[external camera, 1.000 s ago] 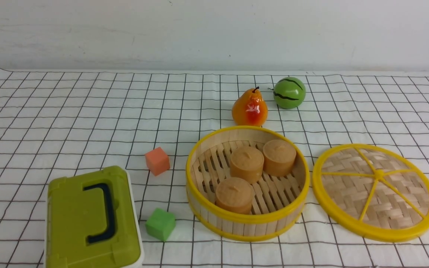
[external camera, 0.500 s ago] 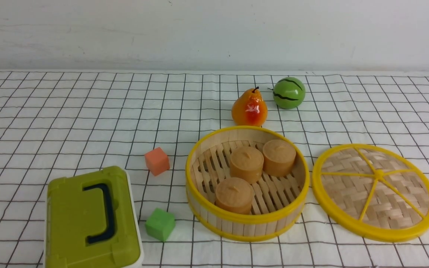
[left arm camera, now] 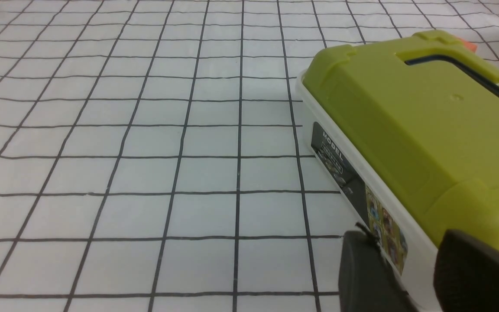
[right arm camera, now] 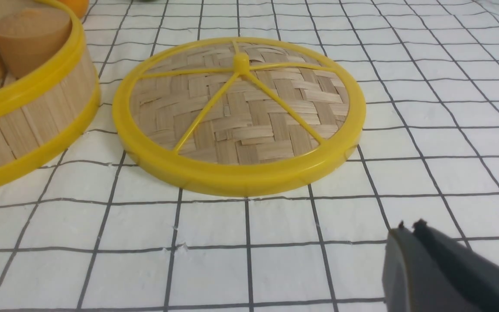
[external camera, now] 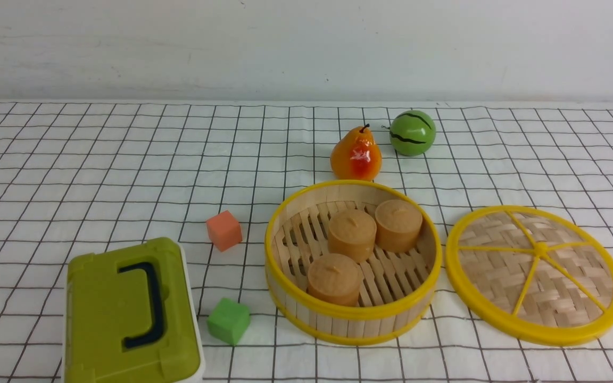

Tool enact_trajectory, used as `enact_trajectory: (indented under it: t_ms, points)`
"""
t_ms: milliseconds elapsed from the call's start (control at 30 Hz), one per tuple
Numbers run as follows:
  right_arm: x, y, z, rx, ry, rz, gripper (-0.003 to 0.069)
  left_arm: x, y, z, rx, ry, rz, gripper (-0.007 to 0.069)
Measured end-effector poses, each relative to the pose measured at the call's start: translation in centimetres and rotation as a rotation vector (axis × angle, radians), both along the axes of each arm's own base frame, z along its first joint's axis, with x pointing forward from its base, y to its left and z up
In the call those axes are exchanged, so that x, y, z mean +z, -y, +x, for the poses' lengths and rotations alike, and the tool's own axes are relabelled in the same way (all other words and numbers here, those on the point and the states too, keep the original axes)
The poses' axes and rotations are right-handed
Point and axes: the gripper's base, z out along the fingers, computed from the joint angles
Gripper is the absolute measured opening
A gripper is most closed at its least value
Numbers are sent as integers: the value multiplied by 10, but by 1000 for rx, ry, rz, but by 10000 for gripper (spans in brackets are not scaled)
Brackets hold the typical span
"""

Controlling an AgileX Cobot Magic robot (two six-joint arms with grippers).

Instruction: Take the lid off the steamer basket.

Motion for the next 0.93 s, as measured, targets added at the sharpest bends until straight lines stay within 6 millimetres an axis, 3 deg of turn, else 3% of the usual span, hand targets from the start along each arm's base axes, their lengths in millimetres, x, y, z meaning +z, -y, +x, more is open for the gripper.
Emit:
enact_trajectory:
  t_ms: [933]
  points:
    - [0, 0, 0, 0, 0, 0, 41, 0, 0, 0, 0, 0, 0, 240]
